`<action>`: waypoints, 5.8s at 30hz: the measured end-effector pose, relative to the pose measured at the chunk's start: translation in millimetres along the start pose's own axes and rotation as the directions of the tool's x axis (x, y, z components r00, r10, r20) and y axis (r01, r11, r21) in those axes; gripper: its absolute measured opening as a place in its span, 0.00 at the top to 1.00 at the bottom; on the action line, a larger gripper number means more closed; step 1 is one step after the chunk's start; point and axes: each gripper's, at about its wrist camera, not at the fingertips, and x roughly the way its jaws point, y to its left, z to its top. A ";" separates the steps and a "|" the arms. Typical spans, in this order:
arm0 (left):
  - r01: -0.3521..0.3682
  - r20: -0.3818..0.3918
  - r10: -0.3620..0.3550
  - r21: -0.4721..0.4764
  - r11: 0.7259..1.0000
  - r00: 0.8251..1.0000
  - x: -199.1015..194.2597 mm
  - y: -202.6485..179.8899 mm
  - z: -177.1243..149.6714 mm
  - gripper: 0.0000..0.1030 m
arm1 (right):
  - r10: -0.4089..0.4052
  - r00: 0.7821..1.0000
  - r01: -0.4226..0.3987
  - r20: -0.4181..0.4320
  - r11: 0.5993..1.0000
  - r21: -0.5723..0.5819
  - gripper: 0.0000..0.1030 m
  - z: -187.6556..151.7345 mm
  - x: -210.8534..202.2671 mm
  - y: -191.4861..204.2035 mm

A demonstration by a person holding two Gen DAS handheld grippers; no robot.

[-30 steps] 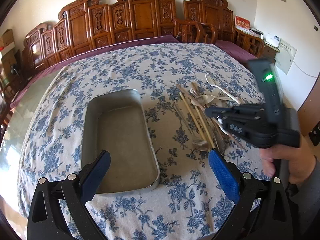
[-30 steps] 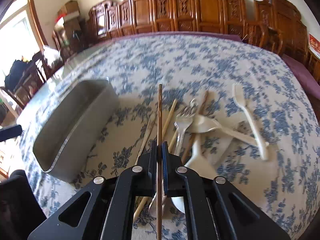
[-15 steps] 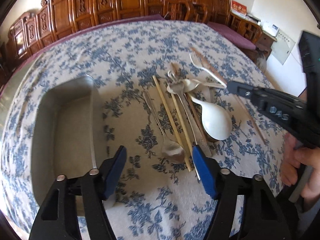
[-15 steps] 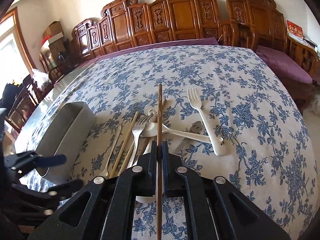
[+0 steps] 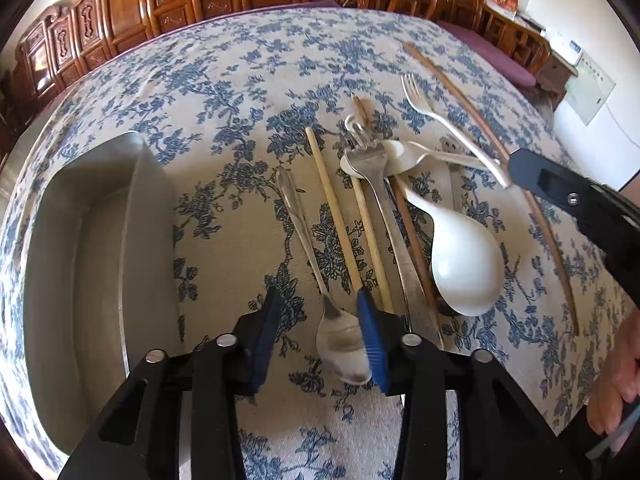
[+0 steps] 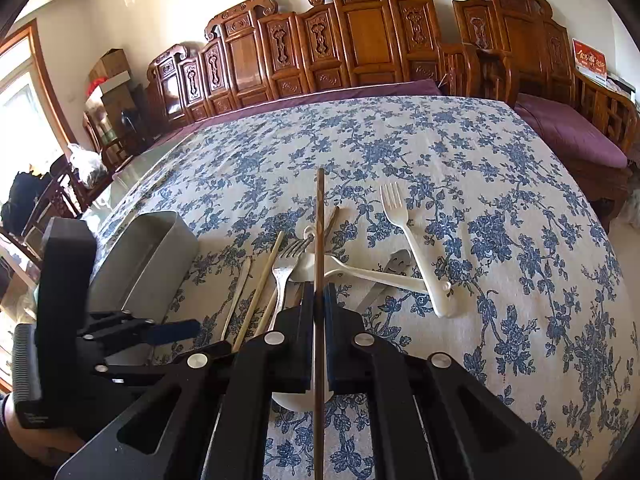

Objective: Organize utensils
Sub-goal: 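Grasp a metal spoon with the left gripper while the right gripper holds the chopstick, then lower the metal spoon into the grey tray and open the left gripper, then lower the wooden chopstick into the grey tray and open the right gripper, then grasp a metal fork from the pile with the right gripper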

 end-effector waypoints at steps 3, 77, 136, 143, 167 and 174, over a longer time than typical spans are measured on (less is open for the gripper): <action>-0.016 -0.017 0.016 -0.002 1.000 1.000 6.3 -1.0 5.5 0.75 | 0.002 1.000 -0.002 0.001 1.000 0.002 0.94 0.3 -0.5 0.8; -0.051 -0.002 0.052 -0.122 0.991 0.999 -24.0 141.5 -23.3 1.00 | 0.081 0.992 -0.097 -0.092 0.976 -0.193 0.94 -24.9 25.9 112.3; 0.025 0.278 0.017 -0.147 0.989 0.960 -113.6 193.7 -37.7 0.68 | 0.078 0.996 -0.084 -0.046 0.987 -0.138 0.92 16.2 31.7 161.1; 0.066 0.291 -0.033 -0.104 0.992 0.956 -113.2 160.2 -28.8 0.51 | -0.064 0.997 0.060 -0.032 0.992 -0.114 0.82 16.8 9.3 86.0; 0.101 0.290 -0.090 -0.025 0.995 0.953 -96.1 100.8 -20.4 0.25 | -0.211 0.954 0.178 -0.214 0.971 -0.161 0.89 -3.2 85.1 67.1; 0.109 0.290 -0.097 -0.024 0.994 0.952 -96.8 99.6 -21.0 0.25 | -0.235 0.948 0.198 -0.216 0.963 -0.181 0.89 0.1 90.6 70.1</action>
